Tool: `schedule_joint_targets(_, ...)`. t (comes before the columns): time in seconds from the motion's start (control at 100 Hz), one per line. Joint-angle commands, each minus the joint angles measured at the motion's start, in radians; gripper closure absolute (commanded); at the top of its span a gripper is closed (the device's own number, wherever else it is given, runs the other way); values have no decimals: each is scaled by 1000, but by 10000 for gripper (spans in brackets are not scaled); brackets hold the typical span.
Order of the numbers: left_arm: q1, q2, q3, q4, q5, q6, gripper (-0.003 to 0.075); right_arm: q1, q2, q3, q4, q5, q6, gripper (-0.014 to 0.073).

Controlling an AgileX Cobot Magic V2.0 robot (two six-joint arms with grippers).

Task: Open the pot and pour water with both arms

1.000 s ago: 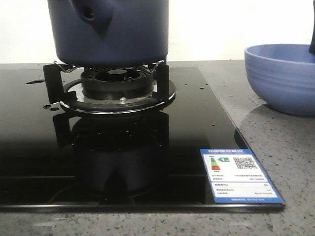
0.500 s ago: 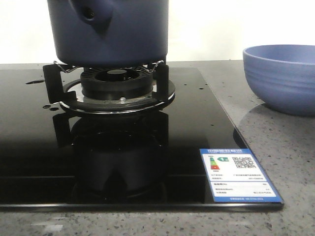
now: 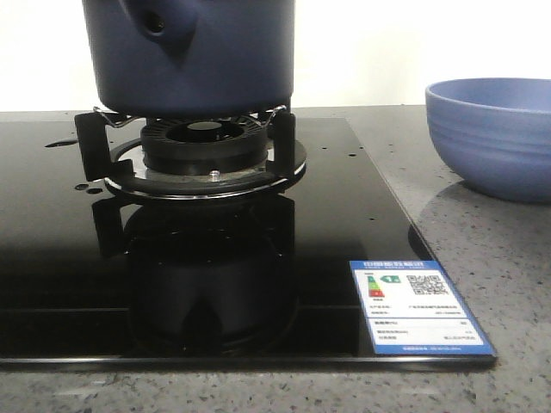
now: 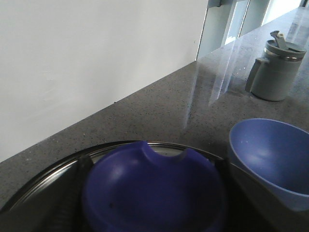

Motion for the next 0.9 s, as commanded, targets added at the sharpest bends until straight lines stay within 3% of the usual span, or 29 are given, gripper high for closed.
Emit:
schedule_joint_targets(0.0,-8,-34,-36,-50,19,21,393,-7,-33,-30,20,-56,0,81)
schedule_joint_targets(0.13,-8,-34,-36,-50,12,21,367,-7,-33,-30,20,-57,0,81)
schedule_joint_targets(0.39,-8,-34,-36,-76,20,21,148,-7,-33,-30,20,-57,0,81)
schedule_joint_targets(0.68,32,-109,-68,-121,93,21,147,-7,-33,-30,18,-45,-6,81)
schedule_joint_targets(0.89,126,-222,-68,-121,93,21,160,-7,-33,-30,47,-58,-8,81)
